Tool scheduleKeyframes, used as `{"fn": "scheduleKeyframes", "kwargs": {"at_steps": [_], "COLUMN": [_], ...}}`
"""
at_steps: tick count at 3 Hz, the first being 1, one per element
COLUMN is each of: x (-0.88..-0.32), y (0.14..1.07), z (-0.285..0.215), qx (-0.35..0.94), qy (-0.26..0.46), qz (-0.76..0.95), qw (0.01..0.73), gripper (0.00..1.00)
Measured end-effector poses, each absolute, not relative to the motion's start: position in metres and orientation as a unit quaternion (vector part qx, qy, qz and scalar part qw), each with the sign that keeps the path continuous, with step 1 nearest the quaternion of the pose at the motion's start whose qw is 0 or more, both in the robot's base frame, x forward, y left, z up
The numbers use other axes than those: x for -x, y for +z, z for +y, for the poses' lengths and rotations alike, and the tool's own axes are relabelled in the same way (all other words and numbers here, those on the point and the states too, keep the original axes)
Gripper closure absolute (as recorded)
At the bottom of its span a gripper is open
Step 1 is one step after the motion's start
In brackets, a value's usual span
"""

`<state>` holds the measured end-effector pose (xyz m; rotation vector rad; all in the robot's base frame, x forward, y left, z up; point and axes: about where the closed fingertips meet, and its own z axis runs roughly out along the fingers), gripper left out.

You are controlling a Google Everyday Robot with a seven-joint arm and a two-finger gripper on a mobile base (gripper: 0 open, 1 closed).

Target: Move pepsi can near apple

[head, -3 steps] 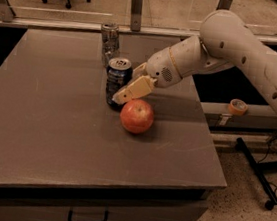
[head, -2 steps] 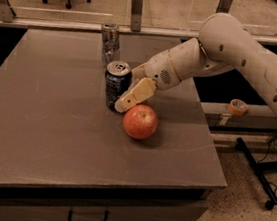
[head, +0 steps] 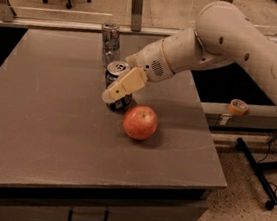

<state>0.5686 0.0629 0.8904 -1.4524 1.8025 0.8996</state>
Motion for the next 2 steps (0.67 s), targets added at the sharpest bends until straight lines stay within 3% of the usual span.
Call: {"fn": "scheduleKeyframes", "kwargs": {"at_steps": [2], "x": [-0.557], "y": [0.952], "z": [0.034], "qx": [0.539], "qy": [0.315], "qz": [0.682], "qw": [0.38], "gripper": [0.0]}}
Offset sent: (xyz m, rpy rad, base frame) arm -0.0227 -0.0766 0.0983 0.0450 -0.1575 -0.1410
